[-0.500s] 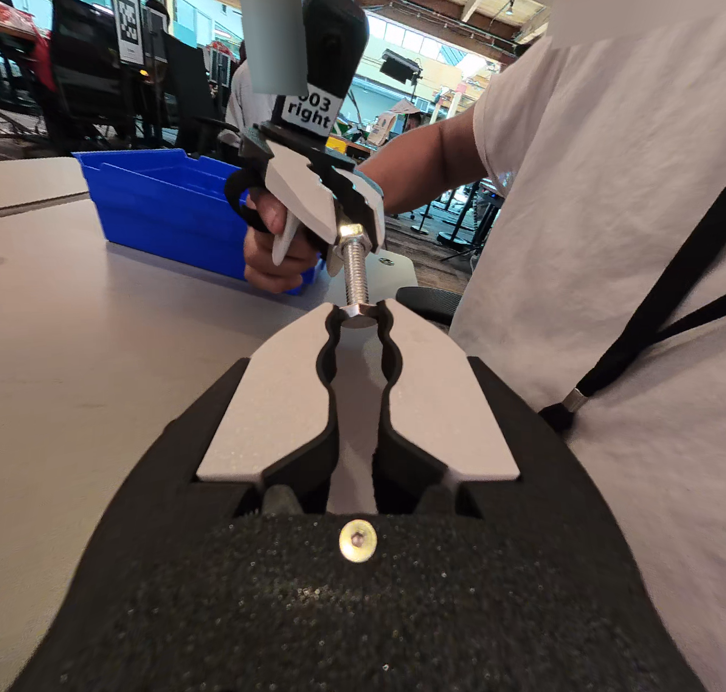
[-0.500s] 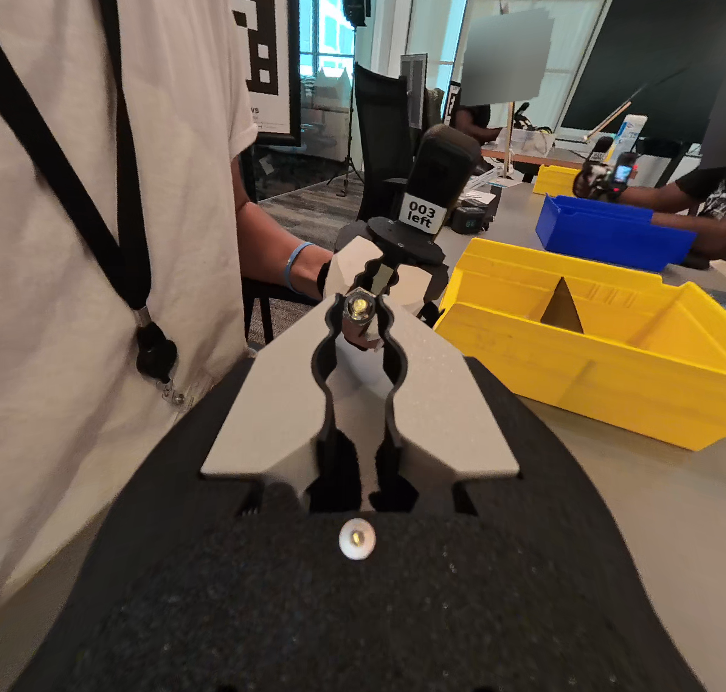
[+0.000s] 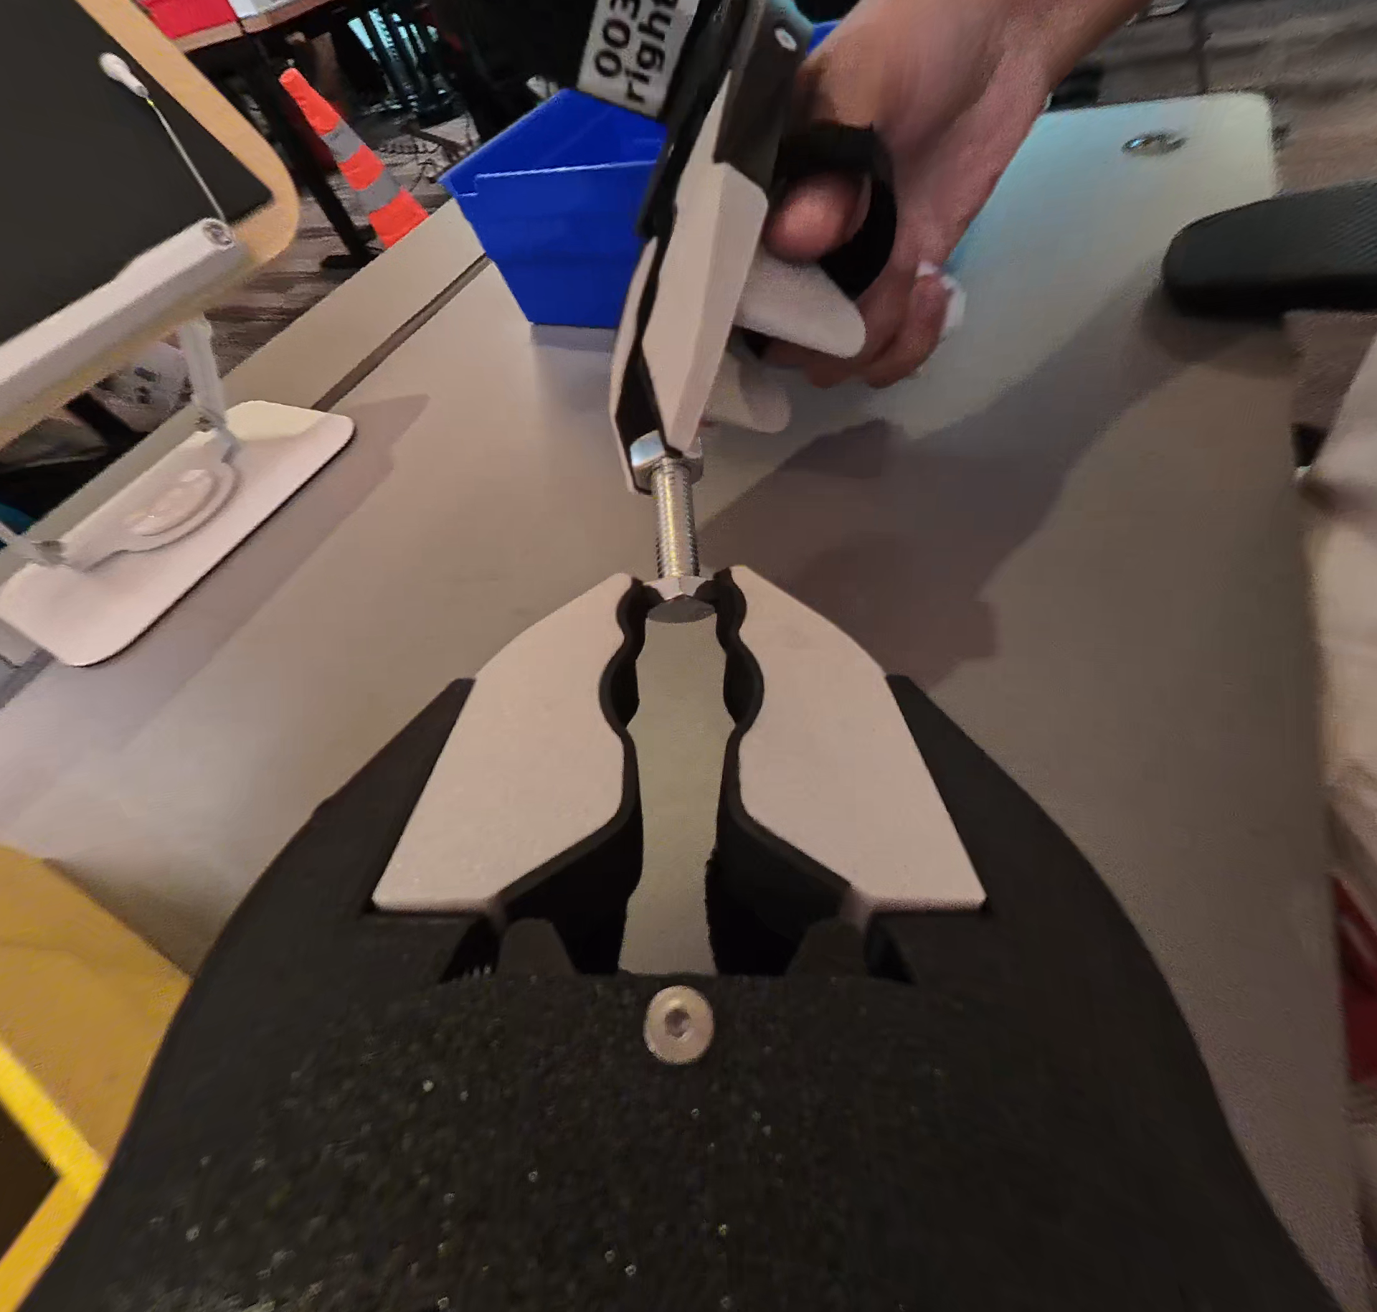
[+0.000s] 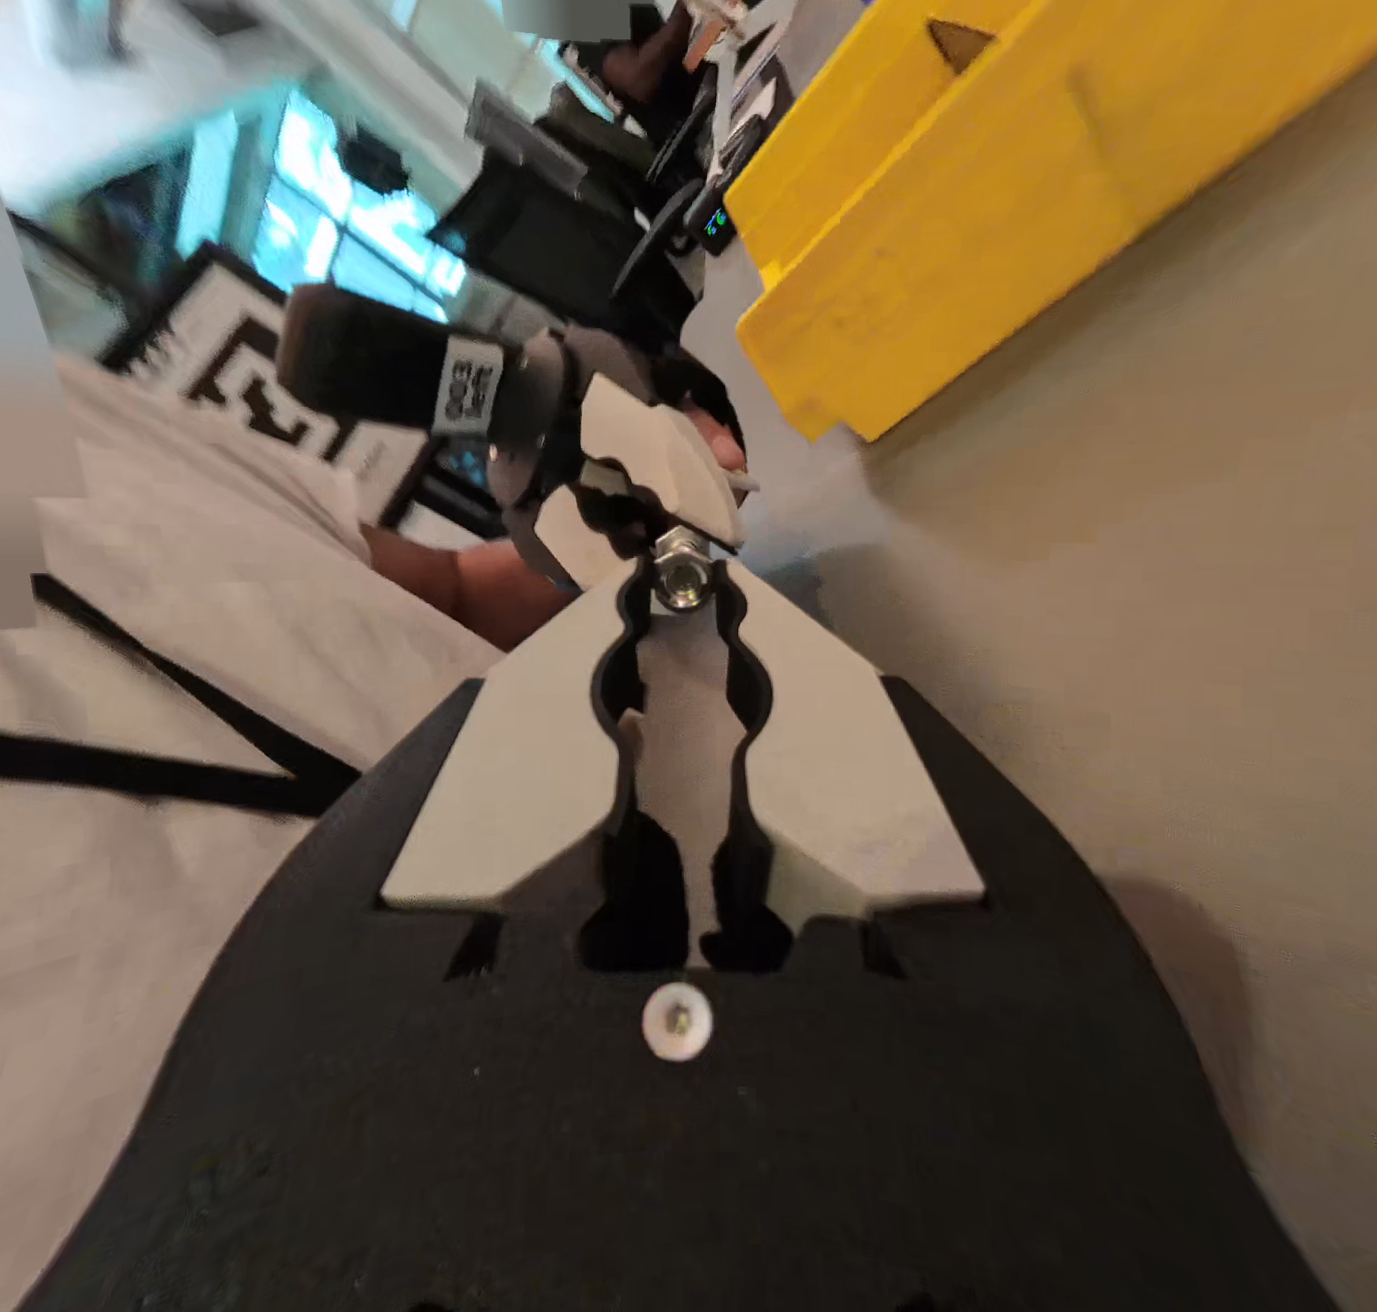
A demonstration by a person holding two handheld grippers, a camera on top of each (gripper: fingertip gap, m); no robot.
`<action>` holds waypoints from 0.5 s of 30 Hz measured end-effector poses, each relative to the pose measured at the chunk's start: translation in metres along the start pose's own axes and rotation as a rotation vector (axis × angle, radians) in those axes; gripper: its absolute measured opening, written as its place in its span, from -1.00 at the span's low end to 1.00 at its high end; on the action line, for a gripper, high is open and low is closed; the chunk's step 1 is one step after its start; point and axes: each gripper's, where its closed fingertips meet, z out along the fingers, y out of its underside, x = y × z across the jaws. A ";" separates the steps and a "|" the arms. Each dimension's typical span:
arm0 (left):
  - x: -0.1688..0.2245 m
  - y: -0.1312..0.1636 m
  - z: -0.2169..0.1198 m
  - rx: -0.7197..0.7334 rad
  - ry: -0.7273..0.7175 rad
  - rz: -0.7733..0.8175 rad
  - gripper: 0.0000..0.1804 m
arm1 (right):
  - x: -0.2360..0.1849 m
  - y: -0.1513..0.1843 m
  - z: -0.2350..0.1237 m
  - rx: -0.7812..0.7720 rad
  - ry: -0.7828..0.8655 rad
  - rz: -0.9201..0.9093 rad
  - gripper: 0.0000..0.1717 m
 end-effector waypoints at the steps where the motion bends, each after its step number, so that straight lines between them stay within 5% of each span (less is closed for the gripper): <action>1: -0.001 0.001 0.001 -0.008 -0.017 0.017 -0.80 | 0.002 0.000 0.000 0.023 -0.003 0.080 -0.81; 15: -0.008 0.001 0.000 -0.001 -0.051 0.011 -0.80 | -0.002 -0.008 0.002 0.057 0.031 0.108 -0.71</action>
